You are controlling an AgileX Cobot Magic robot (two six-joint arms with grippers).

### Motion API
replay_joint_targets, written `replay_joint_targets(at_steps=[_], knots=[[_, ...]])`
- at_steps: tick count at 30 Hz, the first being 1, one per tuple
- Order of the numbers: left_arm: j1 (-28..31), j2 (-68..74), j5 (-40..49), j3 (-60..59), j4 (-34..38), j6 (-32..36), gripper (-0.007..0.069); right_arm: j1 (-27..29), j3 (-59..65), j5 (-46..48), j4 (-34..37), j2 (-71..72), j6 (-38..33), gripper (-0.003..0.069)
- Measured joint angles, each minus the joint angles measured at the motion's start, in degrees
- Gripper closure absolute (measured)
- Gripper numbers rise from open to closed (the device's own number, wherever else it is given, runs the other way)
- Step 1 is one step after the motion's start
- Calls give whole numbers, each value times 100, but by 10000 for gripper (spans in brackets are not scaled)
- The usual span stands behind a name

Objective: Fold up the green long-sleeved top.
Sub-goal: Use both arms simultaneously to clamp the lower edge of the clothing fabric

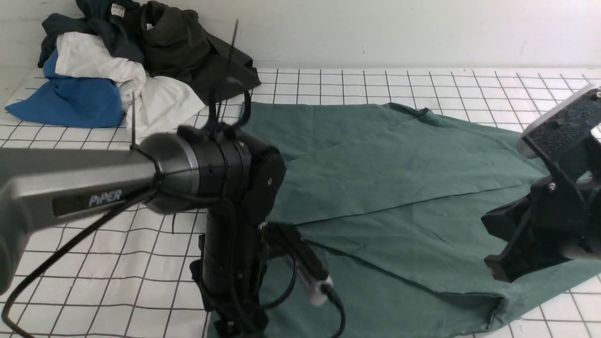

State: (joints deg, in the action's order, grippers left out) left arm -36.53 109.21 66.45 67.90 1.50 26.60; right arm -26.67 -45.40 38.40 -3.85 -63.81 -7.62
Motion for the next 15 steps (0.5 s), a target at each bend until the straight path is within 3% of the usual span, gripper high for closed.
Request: replay_joint_targets(at_steps=[3, 7, 9, 10, 11, 12, 15], knots=[[-96, -91, -357, -386, -151, 373, 139, 0, 0, 19, 0, 0, 0, 673], [-102, -189, -678, -553, -326, 478, 267, 0, 0, 19, 0, 4, -4, 673], [-102, -202, -758, -547, -465, 320, 417, 0, 0, 19, -28, 4, -35, 673], [-102, -208, -758, -546, -476, 304, 431, 0, 0, 19, -28, 4, -42, 673], [-102, -229, -770, -521, -519, 210, 523, 0, 0, 19, -85, 4, -81, 673], [-102, -257, -742, -520, -501, 176, 567, 0, 0, 19, -137, 4, -131, 673], [-102, -608, -519, -520, -433, 171, 605, 0, 0, 165, -261, 4, -427, 673]])
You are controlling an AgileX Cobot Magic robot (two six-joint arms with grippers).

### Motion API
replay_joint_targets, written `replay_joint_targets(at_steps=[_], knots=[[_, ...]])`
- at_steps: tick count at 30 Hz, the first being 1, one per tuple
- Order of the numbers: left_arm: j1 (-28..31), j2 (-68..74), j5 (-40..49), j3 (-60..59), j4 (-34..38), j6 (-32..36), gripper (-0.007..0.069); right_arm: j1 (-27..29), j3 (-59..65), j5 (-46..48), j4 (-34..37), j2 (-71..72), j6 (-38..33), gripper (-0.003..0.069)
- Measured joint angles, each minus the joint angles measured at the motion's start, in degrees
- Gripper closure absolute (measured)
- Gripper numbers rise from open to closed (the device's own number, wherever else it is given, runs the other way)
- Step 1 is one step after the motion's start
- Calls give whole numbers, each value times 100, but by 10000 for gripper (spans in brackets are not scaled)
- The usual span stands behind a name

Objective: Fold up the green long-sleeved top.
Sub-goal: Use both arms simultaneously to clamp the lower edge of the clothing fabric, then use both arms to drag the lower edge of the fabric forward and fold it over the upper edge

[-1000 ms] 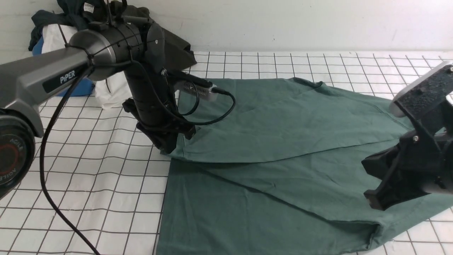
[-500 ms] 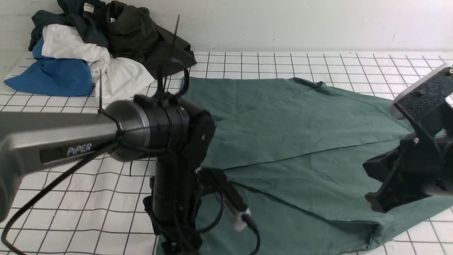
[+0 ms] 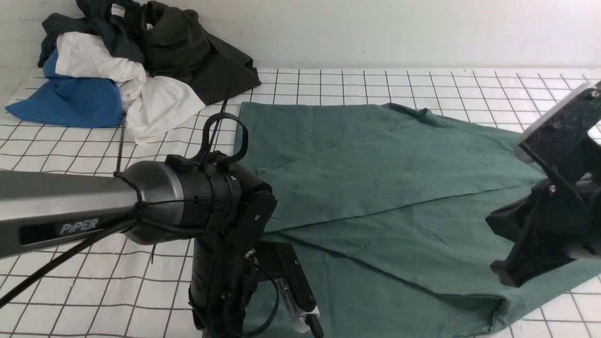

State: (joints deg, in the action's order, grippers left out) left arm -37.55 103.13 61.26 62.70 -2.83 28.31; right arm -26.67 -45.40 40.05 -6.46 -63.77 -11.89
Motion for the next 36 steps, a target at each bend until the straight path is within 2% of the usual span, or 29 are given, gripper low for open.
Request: replay_joint_targets(at_steps=[3, 6, 9, 10, 12, 13, 16, 18, 20, 23, 24, 26, 28, 29, 31, 32, 36], knots=[[148, -571, 75, 0, -6, 0, 608, 0, 0, 508, -101, 0, -452, 671], [579, -1067, 69, 0, 62, 0, 608, 0, 14, 1147, -325, -24, -826, 650], [1035, -1326, 29, 0, 156, 0, 608, 0, 176, 1452, -639, -117, -956, 589], [1377, -1414, 14, 0, 283, 0, 608, 0, 409, 1457, -891, -227, -973, 544], [1717, -1460, 14, 0, 430, 0, 608, 0, 743, 1231, -1214, -388, -979, 469], [1783, -1460, 14, 0, 469, 0, 608, 0, 822, 1191, -1291, -409, -979, 461], [2128, -1486, 14, -6, 839, 77, 608, 0, 1480, 147, -2134, -939, -712, 340], [2142, -1490, 20, -6, 906, 119, 608, 0, 1612, -129, -2440, -1115, -528, 322], [2147, -1494, 51, -6, 1077, 196, 608, 0, 1779, -604, -3317, -1565, 116, 304], [2147, -1494, 50, -6, 1276, 331, 608, -6, 1768, -911, -4638, -2099, 1614, 321], [2147, -1494, 50, -6, 1281, 340, 608, -6, 1761, -927, -4728, -2146, 1719, 327], [2147, -1501, 105, -6, 1324, 396, 608, -40, 1733, -886, -5639, -2391, 2990, 389], [2147, -1506, 149, -6, 1324, 395, 608, -58, 1726, -855, -5942, -2456, 3549, 440], [2147, -1529, 204, -6, 1324, 407, 608, -96, 1714, -803, -6175, -2477, 4039, 514], [2147, -1634, 252, -6, 1337, 407, 608, -134, 1631, -638, -6305, -2468, 4379, 607], [2147, -1720, 269, -6, 1364, 400, 608, -147, 1582, -511, -6295, -2433, 4446, 630], [2147, -2170, 190, -6, 1516, 357, 608, -170, 1142, 54, -5923, -1884, 4320, 653]])
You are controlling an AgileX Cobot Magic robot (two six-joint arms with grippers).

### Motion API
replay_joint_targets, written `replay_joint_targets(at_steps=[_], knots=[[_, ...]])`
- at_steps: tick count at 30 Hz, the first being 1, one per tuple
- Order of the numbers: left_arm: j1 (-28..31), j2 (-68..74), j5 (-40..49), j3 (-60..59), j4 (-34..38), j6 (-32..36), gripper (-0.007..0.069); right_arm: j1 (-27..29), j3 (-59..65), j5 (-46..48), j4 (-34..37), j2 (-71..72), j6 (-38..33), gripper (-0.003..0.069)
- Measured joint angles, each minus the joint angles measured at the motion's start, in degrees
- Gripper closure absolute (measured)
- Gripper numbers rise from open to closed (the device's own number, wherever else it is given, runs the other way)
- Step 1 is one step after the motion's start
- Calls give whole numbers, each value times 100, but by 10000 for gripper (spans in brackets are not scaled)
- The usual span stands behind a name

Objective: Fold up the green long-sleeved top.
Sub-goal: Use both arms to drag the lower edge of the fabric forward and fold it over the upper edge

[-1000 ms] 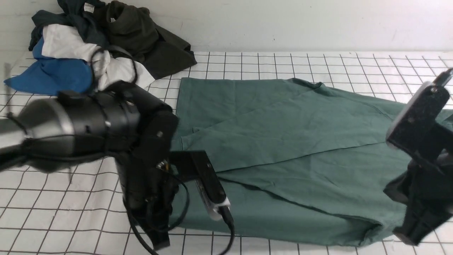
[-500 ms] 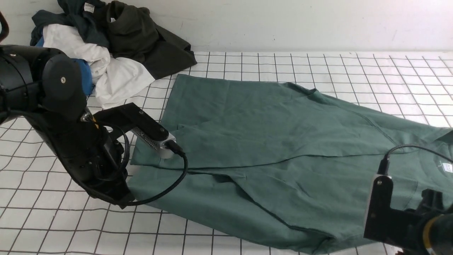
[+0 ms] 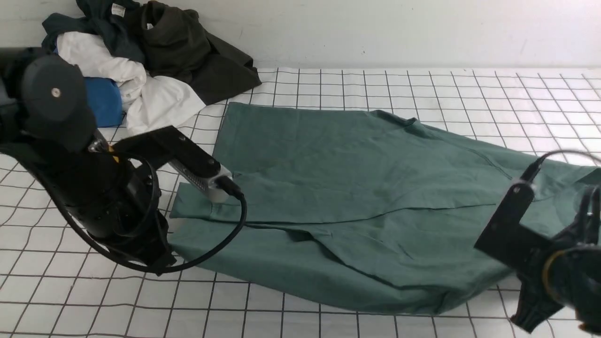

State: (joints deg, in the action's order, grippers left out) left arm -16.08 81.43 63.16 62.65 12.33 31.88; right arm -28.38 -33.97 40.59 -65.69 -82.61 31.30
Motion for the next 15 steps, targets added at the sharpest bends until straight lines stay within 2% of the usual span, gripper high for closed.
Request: replay_joint_targets(at_steps=[3, 5, 9, 10, 11, 15], knots=[[0, -300, -299, -6, 23, -147, 608, 0, -203, 215, 208, 358, -409, 653], [10, -439, -965, 28, -5, -620, 608, 50, -445, 188, 300, 549, -906, 655], [123, -149, -1567, 420, 2, -1190, 608, 485, -928, -477, 334, 426, -1350, 655], [229, 208, -1865, 798, 7, -1471, 608, 916, -1296, -1046, 326, 183, -1435, 655], [259, 312, -1897, 906, 7, -1497, 608, 965, -1341, -1110, 322, 102, -1435, 655], [524, 1651, -2407, 2204, 19, -1693, 608, 1852, -2410, -2178, 288, -1040, -1455, 655]])
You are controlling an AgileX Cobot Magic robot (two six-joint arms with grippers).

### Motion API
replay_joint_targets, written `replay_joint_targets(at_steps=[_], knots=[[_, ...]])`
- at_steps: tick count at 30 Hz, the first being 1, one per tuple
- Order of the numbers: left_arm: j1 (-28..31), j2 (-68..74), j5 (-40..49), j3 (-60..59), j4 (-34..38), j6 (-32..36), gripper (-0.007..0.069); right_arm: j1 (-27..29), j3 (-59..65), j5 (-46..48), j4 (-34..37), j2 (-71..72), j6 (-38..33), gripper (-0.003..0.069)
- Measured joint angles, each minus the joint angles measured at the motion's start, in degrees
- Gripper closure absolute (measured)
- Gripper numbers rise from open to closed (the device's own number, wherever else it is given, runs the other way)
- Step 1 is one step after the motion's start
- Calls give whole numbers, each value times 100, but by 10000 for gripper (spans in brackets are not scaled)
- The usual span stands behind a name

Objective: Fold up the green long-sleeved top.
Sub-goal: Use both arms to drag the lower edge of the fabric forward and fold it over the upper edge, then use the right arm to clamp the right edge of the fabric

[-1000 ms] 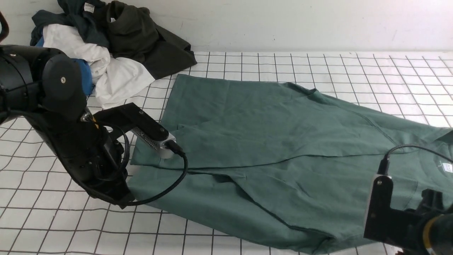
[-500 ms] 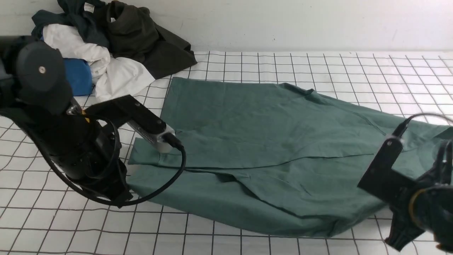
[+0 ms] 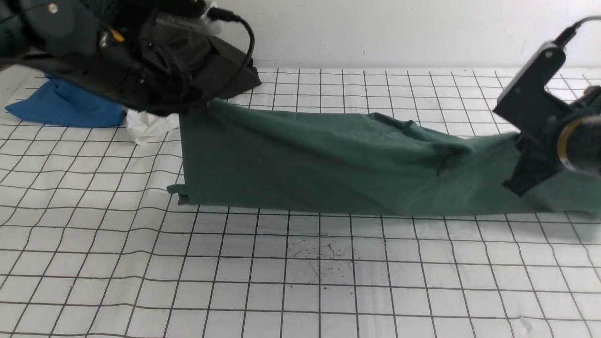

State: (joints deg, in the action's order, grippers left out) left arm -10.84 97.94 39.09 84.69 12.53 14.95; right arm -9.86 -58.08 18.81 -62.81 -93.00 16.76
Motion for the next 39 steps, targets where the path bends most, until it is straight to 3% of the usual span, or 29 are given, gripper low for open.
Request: replay_joint_targets(at_steps=[3, 8, 15, 19, 22, 24, 25, 30, 31, 32, 33, 39], knots=[[82, 784, -159, 779, 16, -69, 608, 211, -680, -262, -8, -775, 93, 655], [155, 2712, -392, 2465, 37, -298, 557, 314, -2055, -241, -19, -2336, 912, 610], [263, 3841, 21, 4071, -229, -821, 284, 309, -2687, 534, 40, -2821, 1384, 412], [321, 3771, 368, 4499, -645, -1220, 239, 238, -2835, 1092, 622, -2509, 1544, 354], [334, 3697, 1024, 4669, -677, -1339, 257, 86, -2923, 1508, 1721, -2176, 870, 391], [268, 3677, 1783, 4702, -551, -1218, 312, -77, -2974, 1843, 3376, -1949, -621, 512], [186, 3727, 2245, 4691, -427, -1021, 360, -168, -2981, 2047, 4643, -1928, -1824, 592], [-243, 4125, 3017, 4671, -66, -308, 546, -281, -3052, 2346, 8095, -2525, -5236, 668], [-263, 4149, 3026, 4671, -59, -287, 553, -281, -3069, 2346, 8188, -2525, -5236, 668], [-390, 4320, 3067, 4671, -26, -168, 597, -281, -3250, 2284, 8721, -2885, -5873, 671], [-468, 4414, 3093, 4666, -24, -124, 613, -281, -3413, 2190, 8900, -3117, -6049, 672], [-657, 4549, 3097, 4666, -110, -69, 632, -275, -4773, 1078, 9000, -4255, -5741, 671]])
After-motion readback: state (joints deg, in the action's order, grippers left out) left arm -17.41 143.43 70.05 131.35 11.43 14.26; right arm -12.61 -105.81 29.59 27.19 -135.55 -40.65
